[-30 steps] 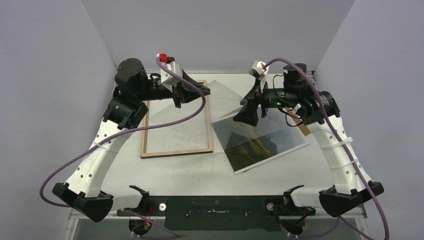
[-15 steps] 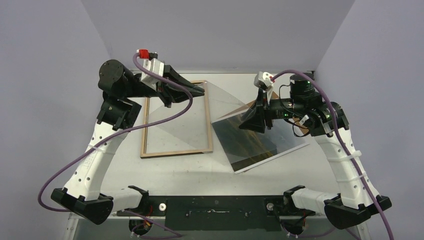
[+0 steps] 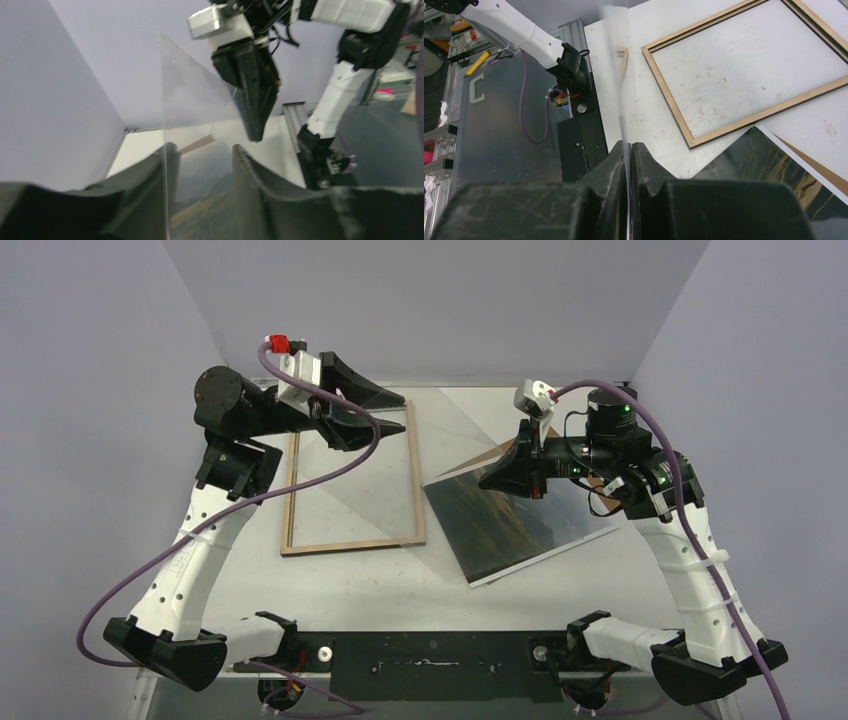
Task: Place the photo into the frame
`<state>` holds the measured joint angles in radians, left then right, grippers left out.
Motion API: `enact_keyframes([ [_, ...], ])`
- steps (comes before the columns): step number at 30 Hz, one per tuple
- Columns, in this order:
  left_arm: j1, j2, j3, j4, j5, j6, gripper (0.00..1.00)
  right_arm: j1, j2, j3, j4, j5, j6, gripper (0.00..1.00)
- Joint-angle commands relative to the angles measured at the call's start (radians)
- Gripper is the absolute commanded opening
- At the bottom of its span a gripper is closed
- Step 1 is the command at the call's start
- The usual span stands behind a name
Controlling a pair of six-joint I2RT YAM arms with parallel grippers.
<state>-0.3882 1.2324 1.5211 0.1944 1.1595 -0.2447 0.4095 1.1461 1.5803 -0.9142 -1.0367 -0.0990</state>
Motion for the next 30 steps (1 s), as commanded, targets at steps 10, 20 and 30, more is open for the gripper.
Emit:
enact_keyframes([
  [10,0.073,-0.206,-0.241,-0.187,-0.528,0.156,0.97,-0.003,-0.032,-0.118,0.263,0.042,0.195,0.00],
  [20,0.083,-0.213,-0.123,-0.594,-1.066,0.196,0.97,-0.016,0.013,-0.177,0.502,0.273,0.413,0.00],
  [30,0.182,-0.033,-0.133,-0.748,-0.999,0.016,0.97,-0.017,0.113,-0.143,0.675,0.723,0.627,0.00],
])
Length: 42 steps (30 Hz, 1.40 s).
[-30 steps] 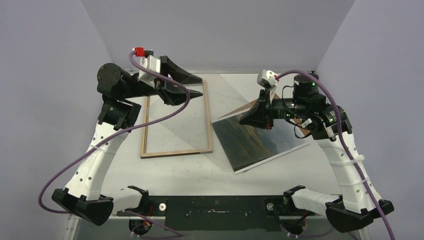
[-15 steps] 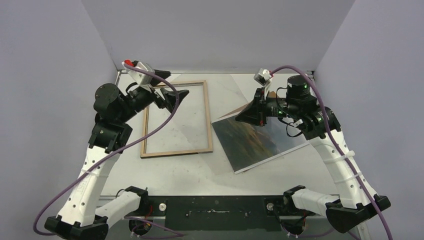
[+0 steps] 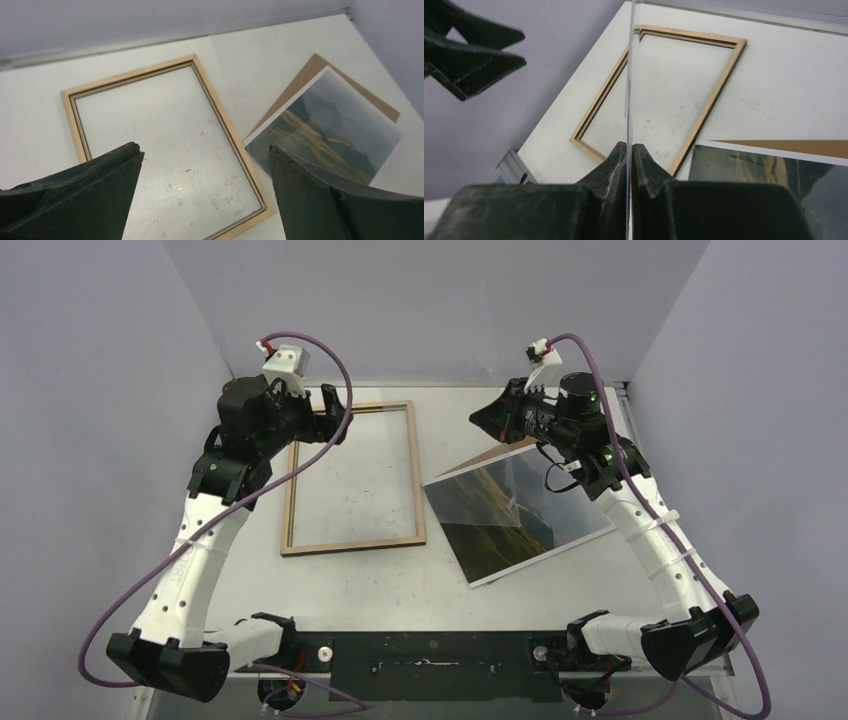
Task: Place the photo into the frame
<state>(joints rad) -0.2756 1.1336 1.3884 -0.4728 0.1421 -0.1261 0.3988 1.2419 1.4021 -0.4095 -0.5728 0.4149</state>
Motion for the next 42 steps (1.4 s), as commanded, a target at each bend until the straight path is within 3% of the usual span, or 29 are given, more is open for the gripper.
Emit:
enact_keyframes([
  [1,0.097,0.092,-0.012,-0.076,0.040,-0.124,0.97,-0.006,0.041,0.046,0.168,0.331,0.135,0.00],
  [5,0.257,0.237,-0.036,-0.058,0.157,-0.234,0.97,-0.008,0.154,0.154,0.125,0.394,0.162,0.00],
  [9,0.407,0.384,-0.015,-0.050,0.197,-0.287,0.96,-0.011,0.225,0.177,0.195,0.401,0.232,0.00],
  [13,0.466,0.526,0.049,-0.076,0.138,-0.270,0.96,-0.018,0.312,0.226,0.230,0.356,0.307,0.00],
  [17,0.499,0.699,0.155,-0.161,0.084,-0.237,0.88,-0.012,0.379,0.250,0.317,0.279,0.402,0.00],
  [25,0.520,0.984,0.306,-0.202,0.173,-0.202,0.62,0.002,0.508,0.358,0.318,0.182,0.555,0.00],
  [34,0.519,1.053,0.284,-0.136,0.214,-0.211,0.29,0.009,0.583,0.350,0.267,0.100,0.641,0.00],
  [42,0.478,1.071,0.257,-0.129,0.219,-0.135,0.13,0.019,0.660,0.335,0.286,-0.005,0.651,0.00],
])
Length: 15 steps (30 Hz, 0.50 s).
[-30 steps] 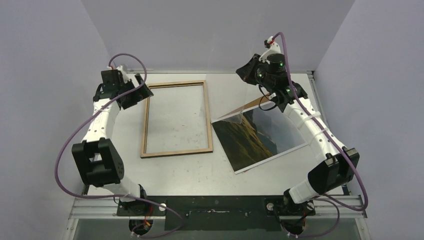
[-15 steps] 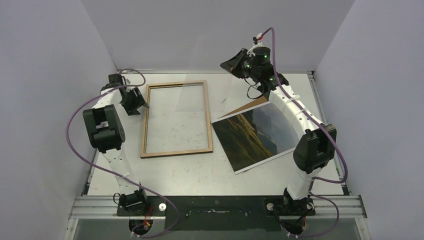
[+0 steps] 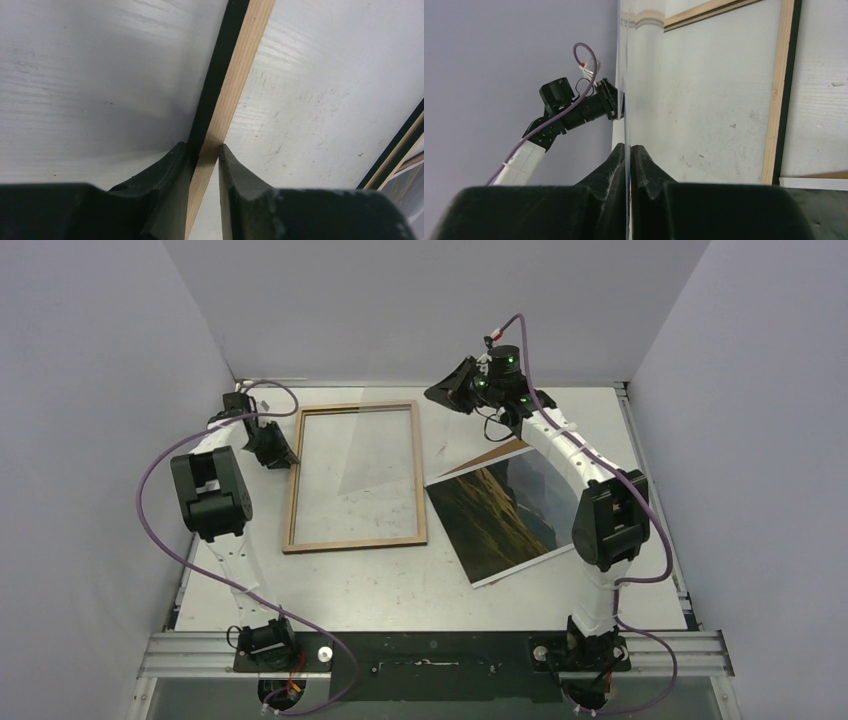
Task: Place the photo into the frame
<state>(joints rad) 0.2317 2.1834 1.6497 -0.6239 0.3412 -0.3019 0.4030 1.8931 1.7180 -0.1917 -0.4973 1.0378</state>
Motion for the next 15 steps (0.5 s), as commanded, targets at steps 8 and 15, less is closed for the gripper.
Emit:
enact_keyframes([
  [8,-0.055,-0.019,-0.074,0.016,0.083,-0.071,0.07,0.037,0.028,-0.054,0.158,-0.103,0.081,0.00],
  [15,-0.046,-0.043,-0.080,0.014,0.067,-0.135,0.18,0.061,0.065,-0.078,0.208,-0.129,0.101,0.00],
])
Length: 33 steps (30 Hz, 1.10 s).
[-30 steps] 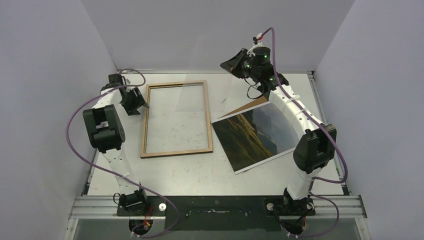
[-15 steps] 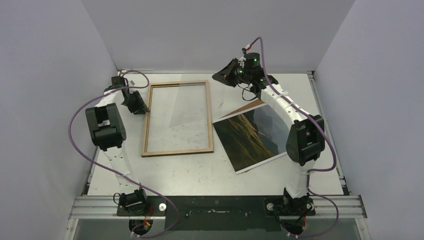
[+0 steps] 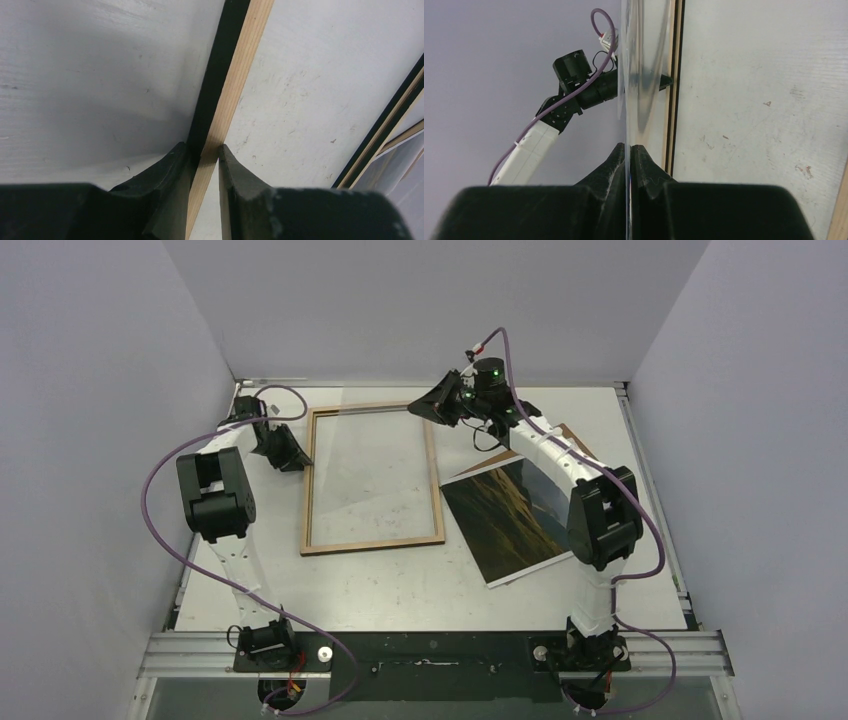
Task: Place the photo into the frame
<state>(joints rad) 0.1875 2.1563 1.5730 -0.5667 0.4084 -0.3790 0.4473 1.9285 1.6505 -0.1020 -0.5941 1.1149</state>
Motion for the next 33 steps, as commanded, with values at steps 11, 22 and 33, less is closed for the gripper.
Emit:
enact_keyframes([
  [11,0.057,-0.118,0.054,-0.069,-0.013,-0.098,0.43,0.082,0.130,0.026,0.222,-0.037,0.039,0.00],
  [22,0.084,-0.128,0.051,-0.066,-0.099,-0.115,0.42,0.120,0.182,0.078,0.283,-0.045,0.084,0.00],
  [33,0.084,-0.084,0.078,-0.081,-0.100,-0.083,0.41,0.103,0.258,0.073,0.267,-0.086,0.152,0.00],
])
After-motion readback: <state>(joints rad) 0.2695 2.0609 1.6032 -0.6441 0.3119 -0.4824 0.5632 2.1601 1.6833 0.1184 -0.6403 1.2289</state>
